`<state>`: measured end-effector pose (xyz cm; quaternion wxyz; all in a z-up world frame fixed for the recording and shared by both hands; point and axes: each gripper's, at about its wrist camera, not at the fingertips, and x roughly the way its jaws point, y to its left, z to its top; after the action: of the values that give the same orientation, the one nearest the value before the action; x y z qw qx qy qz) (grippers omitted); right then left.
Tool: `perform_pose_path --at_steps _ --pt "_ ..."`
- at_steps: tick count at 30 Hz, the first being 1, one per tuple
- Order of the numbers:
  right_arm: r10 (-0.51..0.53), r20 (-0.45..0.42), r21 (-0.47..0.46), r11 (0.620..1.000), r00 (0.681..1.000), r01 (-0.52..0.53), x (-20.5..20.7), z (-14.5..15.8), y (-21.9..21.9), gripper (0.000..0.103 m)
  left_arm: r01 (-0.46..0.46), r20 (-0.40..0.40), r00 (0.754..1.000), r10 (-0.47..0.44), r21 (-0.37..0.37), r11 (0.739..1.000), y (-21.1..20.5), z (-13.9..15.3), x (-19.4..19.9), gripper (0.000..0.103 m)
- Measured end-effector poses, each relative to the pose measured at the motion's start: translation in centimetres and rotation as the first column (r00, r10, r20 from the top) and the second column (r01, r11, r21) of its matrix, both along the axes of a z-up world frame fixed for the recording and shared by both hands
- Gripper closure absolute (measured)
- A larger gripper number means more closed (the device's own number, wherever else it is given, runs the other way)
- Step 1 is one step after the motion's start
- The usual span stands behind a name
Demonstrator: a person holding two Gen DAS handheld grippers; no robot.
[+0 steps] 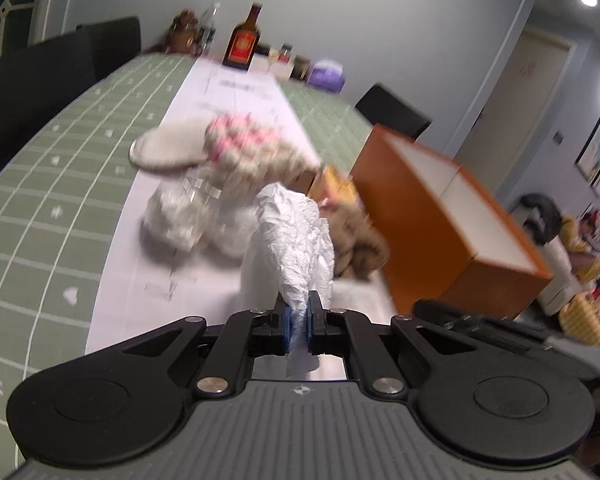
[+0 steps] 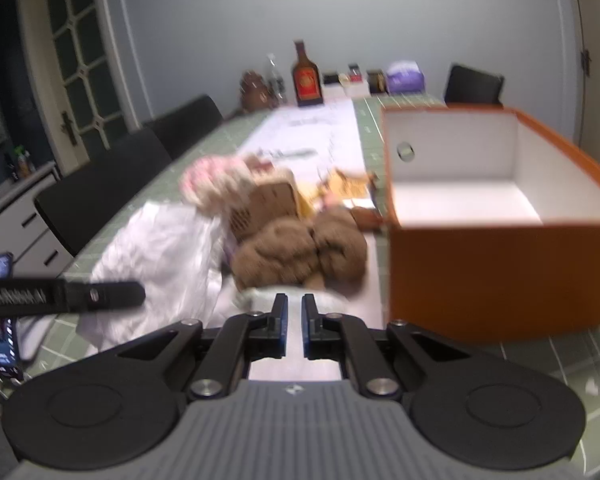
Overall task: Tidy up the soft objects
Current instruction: 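Lift the white cloth with the left gripper while the right gripper lifts the mesh bag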
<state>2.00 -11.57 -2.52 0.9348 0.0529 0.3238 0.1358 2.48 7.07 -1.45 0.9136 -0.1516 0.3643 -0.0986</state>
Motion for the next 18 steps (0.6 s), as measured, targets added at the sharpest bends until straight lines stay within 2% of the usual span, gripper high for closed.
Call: perform_pose_path --at_steps 3,6,9,12,13,14,15,16,17,18 --pt "-0.003 -0.040 -0.003 1.000 0.999 0.003 -0.1 -1.3 0.1 0.099 -0.018 -0.054 0.998 0.019 0.033 0.999 0.5 -2.0 0.3 0.095" --pt "0.004 -0.060 -0.004 1.000 0.998 -0.004 -0.1 -2.1 0.3 0.098 -0.048 -0.073 0.996 0.056 0.103 0.993 0.6 -3.1 0.0 0.095" --pt "0.016 -0.064 -0.007 1.000 0.998 -0.017 0.1 -2.3 0.7 0.093 -0.036 -0.076 0.996 0.047 0.135 0.990 0.2 -3.5 -0.2 0.089" --pt "0.017 -0.064 -0.011 1.000 0.998 -0.017 0.1 -2.3 1.0 0.093 -0.053 -0.053 0.997 0.064 0.177 0.983 -0.1 -3.4 -0.5 0.072" --pt "0.015 -0.065 -0.011 1.000 0.998 -0.016 0.1 -2.3 1.0 0.092 -0.057 -0.045 0.997 0.067 0.194 0.979 -0.2 -3.4 -0.6 0.063" --pt "0.014 -0.065 -0.010 1.000 0.998 -0.014 0.1 -2.3 0.9 0.086 -0.059 -0.034 0.997 0.068 0.214 0.975 -0.3 -3.3 -0.6 0.052" --pt "0.010 -0.064 -0.011 1.000 0.998 -0.011 0.1 -2.3 0.9 0.080 -0.062 -0.018 0.998 0.068 0.237 0.969 -0.4 -3.1 -0.7 0.044" --pt "0.005 -0.062 -0.013 1.000 0.998 -0.006 0.1 -2.3 0.9 0.078 -0.069 -0.002 0.997 0.072 0.258 0.964 -0.5 -2.9 -0.9 0.031" --pt "0.000 -0.062 -0.016 1.000 0.998 -0.001 0.1 -2.3 0.9 0.077 -0.076 0.015 0.997 0.074 0.276 0.958 -0.6 -2.7 -1.0 0.026" --pt "-0.002 -0.064 -0.014 1.000 0.998 0.002 0.1 -2.4 0.9 0.074 -0.079 0.031 0.997 0.073 0.290 0.954 -0.6 -2.5 -0.9 0.025"
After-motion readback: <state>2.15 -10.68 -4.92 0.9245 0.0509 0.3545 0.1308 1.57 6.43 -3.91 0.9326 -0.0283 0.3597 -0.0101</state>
